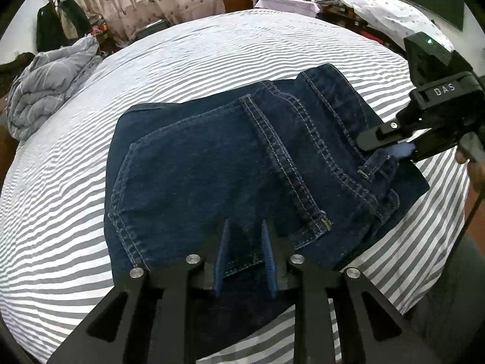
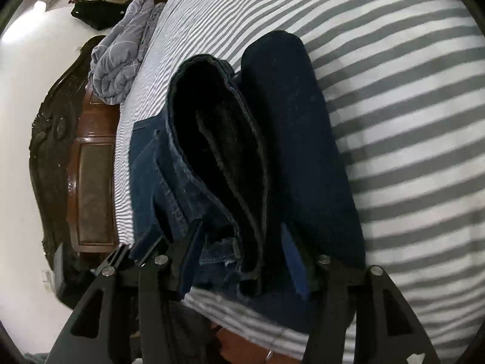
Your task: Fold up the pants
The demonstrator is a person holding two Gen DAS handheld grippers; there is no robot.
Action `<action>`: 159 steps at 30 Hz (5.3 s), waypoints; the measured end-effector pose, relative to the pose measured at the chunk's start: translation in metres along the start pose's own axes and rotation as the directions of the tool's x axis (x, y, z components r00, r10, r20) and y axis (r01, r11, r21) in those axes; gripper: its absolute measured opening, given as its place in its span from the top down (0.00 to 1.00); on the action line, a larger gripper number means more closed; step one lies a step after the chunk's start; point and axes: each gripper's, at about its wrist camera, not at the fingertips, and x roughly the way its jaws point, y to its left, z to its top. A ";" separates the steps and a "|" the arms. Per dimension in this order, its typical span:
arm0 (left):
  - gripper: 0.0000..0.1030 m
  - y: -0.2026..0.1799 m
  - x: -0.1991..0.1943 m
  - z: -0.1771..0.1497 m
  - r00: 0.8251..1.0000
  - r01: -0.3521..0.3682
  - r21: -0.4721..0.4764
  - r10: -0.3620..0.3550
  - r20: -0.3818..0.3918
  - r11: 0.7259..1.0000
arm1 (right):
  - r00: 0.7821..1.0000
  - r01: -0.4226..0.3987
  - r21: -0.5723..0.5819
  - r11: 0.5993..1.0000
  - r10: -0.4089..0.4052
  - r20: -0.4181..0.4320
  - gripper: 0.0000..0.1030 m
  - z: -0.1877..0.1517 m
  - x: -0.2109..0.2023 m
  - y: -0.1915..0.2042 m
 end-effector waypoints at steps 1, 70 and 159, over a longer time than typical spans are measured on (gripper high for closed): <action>0.75 0.000 0.000 0.000 1.000 0.002 -0.006 -0.002 -0.002 1.000 | 1.000 -0.026 -0.005 1.000 0.026 0.013 0.51 0.002 0.003 0.002; 0.23 0.143 0.059 -0.004 0.909 0.347 -0.522 -0.416 -0.016 0.779 | 0.997 -0.005 -0.193 0.981 0.020 0.076 0.44 0.022 -0.032 -0.024; 0.27 0.101 0.066 0.072 0.948 -0.316 -0.253 0.297 -0.112 0.914 | 0.798 0.595 -0.325 0.735 -0.496 0.342 0.61 0.070 0.021 0.121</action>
